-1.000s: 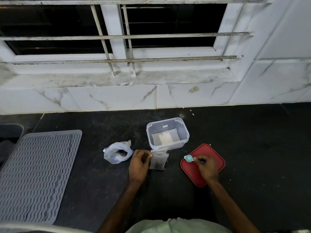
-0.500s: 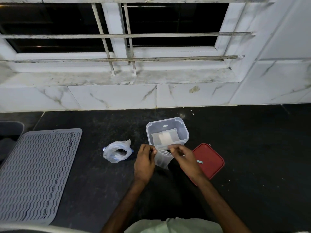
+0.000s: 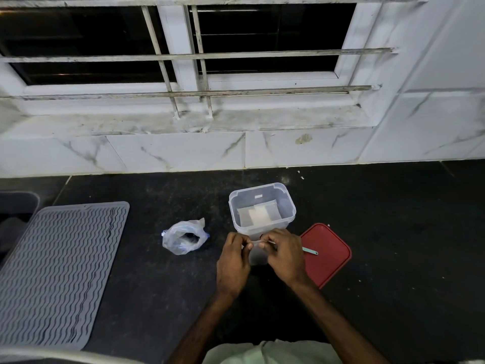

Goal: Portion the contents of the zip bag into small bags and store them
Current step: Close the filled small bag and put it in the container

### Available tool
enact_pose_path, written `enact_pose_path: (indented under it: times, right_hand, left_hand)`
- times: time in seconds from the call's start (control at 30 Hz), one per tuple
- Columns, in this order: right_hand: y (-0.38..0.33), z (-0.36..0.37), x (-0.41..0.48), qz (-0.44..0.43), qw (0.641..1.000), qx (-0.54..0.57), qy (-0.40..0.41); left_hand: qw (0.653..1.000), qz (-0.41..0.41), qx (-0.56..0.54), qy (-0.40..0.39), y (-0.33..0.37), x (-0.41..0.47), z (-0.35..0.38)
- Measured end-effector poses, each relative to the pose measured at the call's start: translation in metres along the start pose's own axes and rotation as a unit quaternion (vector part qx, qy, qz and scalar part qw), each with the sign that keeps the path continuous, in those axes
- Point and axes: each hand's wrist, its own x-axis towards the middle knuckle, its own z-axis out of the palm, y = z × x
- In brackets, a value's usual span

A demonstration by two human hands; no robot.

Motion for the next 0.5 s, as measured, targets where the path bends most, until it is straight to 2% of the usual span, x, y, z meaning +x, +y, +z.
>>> enact_pose_path:
  times: [0.1,0.17,0.4,0.5]
  right_hand:
    - [-0.003,-0.001,0.001,0.018,0.996,0.086,-0.016]
    - [-0.004,-0.001,0.002,0.006,0.994,0.104,-0.036]
    - [-0.009,0.002,0.007,-0.012,0.999,-0.019,-0.029]
    - [-0.007,-0.005,0.016,0.037,0.999,0.024,-0.019]
  left_hand:
    - [1.0,-0.004,0.001,0.016,0.004,0.003,-0.003]
    - [1.0,0.0,0.004,0.021,0.004,0.004,-0.003]
    - [1.0,-0.003,0.001,0.028,0.003,0.0,-0.003]
    - [0.999,0.005,0.016,0.046,0.008,0.008,-0.006]
